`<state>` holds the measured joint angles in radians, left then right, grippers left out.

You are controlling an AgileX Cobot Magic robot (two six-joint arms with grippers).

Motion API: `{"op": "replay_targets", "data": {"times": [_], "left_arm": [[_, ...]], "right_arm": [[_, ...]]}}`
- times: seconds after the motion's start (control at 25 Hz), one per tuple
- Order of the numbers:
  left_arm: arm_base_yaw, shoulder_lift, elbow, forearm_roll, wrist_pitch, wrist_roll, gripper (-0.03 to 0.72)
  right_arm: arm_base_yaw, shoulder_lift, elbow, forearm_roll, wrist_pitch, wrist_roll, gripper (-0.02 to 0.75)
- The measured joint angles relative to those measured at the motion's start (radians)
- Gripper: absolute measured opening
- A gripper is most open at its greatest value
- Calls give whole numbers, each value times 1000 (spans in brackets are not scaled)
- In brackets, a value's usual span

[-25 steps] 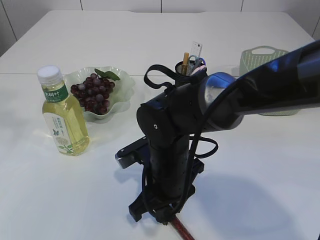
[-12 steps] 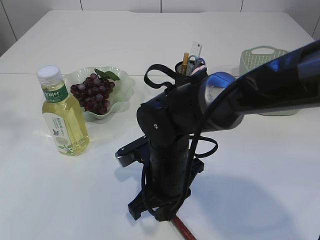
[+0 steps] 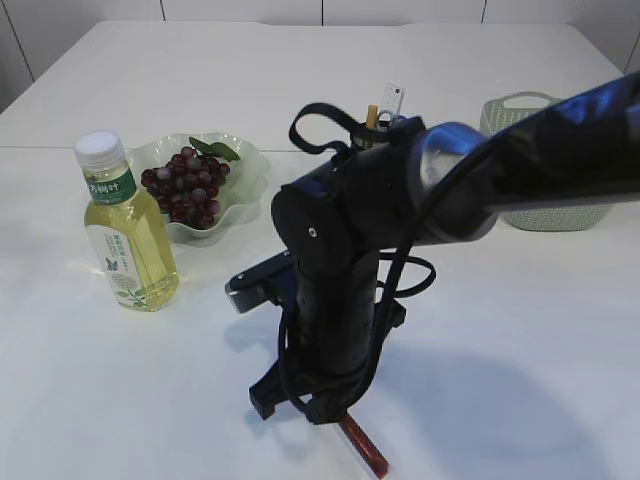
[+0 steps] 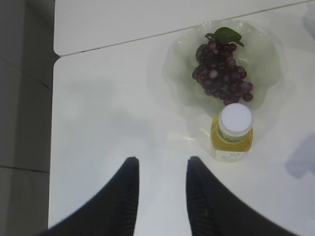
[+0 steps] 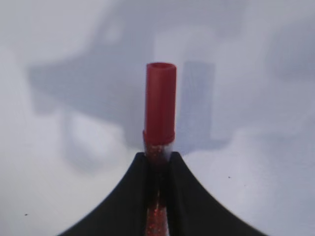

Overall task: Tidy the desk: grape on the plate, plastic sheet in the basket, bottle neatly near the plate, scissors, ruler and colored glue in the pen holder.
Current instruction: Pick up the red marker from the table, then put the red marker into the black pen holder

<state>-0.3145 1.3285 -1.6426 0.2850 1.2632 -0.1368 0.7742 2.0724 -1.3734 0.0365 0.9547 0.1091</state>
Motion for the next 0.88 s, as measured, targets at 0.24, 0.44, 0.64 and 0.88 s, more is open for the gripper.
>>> {"op": "replay_targets", "data": {"times": [0.24, 0.44, 0.64, 0.88], "left_arm": [[0, 0, 0, 2, 0, 0, 241], [0, 0, 0, 3, 0, 0, 241], [0, 0, 0, 5, 0, 0, 241], [0, 0, 0, 5, 0, 0, 241]], "right_arm": [[0, -154, 74, -72, -120, 30, 90], [0, -292, 287, -121, -325, 48, 90], [0, -399, 369, -213, -480, 54, 90], [-85, -416, 267, -295, -559, 69, 90]]}}
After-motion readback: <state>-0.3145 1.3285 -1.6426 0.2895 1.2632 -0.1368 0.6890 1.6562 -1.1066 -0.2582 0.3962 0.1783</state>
